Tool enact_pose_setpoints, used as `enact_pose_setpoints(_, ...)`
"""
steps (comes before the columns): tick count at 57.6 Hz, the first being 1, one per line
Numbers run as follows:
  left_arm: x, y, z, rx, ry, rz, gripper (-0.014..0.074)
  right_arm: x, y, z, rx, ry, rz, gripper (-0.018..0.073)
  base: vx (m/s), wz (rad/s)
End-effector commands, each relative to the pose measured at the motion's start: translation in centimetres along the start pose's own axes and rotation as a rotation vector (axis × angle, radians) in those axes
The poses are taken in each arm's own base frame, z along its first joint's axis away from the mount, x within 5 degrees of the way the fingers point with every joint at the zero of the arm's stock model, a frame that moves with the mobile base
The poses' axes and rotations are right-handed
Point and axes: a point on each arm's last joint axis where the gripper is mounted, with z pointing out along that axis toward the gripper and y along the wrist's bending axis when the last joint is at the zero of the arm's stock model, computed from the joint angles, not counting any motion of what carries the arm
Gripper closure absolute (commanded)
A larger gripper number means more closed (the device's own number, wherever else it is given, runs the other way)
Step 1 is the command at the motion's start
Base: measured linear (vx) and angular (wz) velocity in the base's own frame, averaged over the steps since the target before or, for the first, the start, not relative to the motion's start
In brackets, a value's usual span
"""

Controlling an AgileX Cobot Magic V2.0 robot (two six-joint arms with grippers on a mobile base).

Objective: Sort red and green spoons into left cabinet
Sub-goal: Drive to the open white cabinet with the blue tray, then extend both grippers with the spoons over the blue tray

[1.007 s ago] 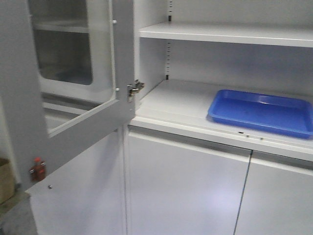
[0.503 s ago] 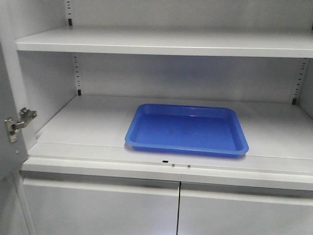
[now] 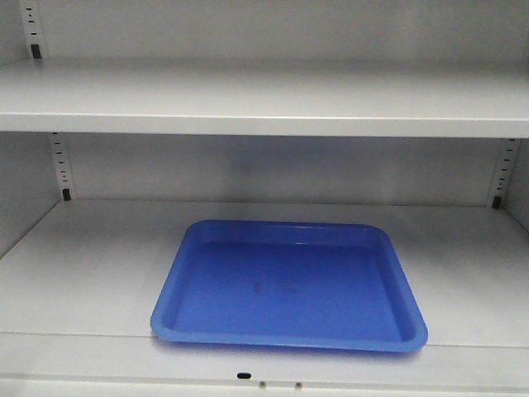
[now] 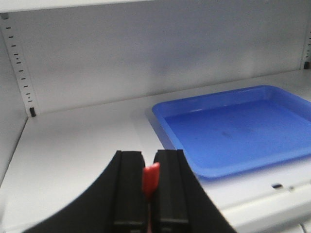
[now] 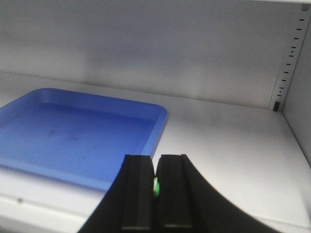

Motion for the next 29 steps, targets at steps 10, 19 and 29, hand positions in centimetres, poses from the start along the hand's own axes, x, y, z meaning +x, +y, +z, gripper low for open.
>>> enact_pose_setpoints(10,-1.32,0.3,-0.12,-0.033,-0.078,-0.023,0.0597,-1.27,-0.39,-0.14,0.041,-0.076,0.009,0.0559,0.26,-0.06)
enact_pose_setpoints(19,-1.32,0.3,-0.12,-0.033,-0.078,-0.023,0.0597,-1.27,-0.39,-0.14,0.041,-0.076,0.009,0.0559,0.2,-0.03)
enact_pose_setpoints(29,-1.32,0.3,-0.12,-0.033,-0.078,-0.023,0.0597,-1.27,-0.39,-0.14,0.041,-0.076,0.009,0.0559,0.11,0.01)
